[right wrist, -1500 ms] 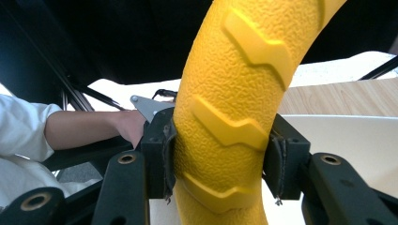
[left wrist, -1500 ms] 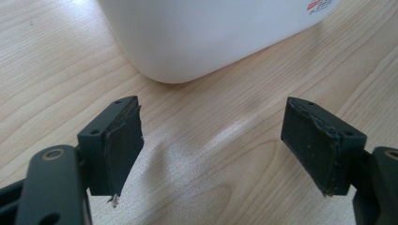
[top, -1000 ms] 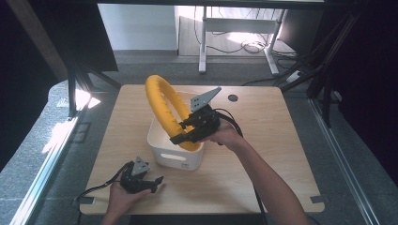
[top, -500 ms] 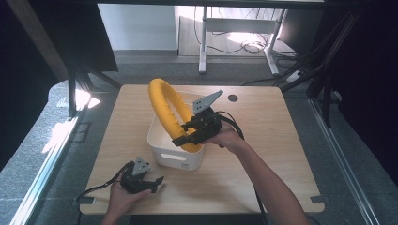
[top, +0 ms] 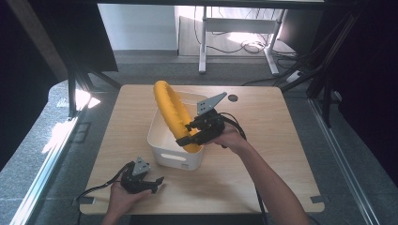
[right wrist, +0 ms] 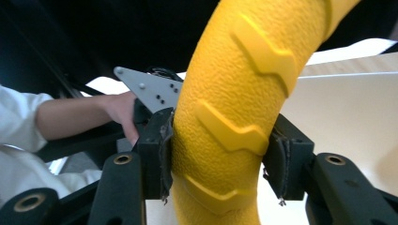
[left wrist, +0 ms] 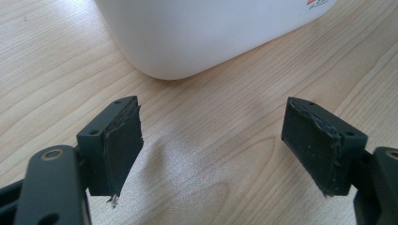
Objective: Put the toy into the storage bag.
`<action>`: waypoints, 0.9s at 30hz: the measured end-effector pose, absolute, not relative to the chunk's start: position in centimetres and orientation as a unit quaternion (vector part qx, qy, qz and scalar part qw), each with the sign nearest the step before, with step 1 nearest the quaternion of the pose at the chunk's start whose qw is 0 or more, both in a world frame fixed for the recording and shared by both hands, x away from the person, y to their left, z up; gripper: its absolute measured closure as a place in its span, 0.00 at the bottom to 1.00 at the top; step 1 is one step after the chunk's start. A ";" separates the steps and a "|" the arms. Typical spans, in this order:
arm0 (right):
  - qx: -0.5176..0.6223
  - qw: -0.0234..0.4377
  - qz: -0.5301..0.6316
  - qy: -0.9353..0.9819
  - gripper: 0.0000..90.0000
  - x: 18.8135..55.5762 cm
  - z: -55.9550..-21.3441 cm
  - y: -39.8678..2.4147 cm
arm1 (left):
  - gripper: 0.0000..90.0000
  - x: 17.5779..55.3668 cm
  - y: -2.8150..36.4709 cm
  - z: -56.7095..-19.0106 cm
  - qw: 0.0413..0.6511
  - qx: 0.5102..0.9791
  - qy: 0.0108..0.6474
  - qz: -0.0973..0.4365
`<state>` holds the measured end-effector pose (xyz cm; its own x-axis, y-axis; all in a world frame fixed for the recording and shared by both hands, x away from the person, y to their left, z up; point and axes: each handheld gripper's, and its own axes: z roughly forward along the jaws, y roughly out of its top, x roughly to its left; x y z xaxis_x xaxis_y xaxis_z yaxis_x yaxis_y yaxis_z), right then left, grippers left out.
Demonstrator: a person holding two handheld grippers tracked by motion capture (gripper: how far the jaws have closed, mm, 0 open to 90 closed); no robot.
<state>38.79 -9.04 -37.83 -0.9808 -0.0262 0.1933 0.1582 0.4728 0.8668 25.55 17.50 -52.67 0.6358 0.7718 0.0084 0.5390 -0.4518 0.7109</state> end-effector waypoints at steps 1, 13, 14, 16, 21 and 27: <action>-0.041 0.087 -0.511 -0.854 0.54 38.8 -37.8 -9.1 | 0.23 25.6 17.5 -52.7 0.347 0.835 0.393 0.168; -0.048 0.055 -0.516 -0.853 0.46 38.7 -37.8 -10.0 | 0.23 25.5 17.5 -52.7 0.345 0.836 0.393 0.167; -0.051 0.048 -0.517 -0.853 0.45 38.6 -37.7 -10.1 | 0.23 25.5 17.5 -52.7 0.345 0.836 0.393 0.167; -0.055 0.037 -0.526 -0.848 0.43 38.4 -37.6 -10.2 | 0.23 25.5 17.5 -52.7 0.345 0.836 0.393 0.167; -0.070 0.014 -0.557 -0.828 0.36 37.8 -37.1 -11.1 | 0.23 25.5 17.5 -52.7 0.345 0.836 0.392 0.169; -0.086 -0.013 -0.570 -0.817 0.35 37.0 -36.9 -13.3 | 0.23 25.5 17.6 -52.5 0.346 0.835 0.393 0.169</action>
<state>36.97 -13.33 -36.89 -0.9847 0.1563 0.0770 0.1263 0.3359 0.9334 25.46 17.59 -52.53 0.6345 0.7729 0.0113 0.5390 -0.4529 0.7102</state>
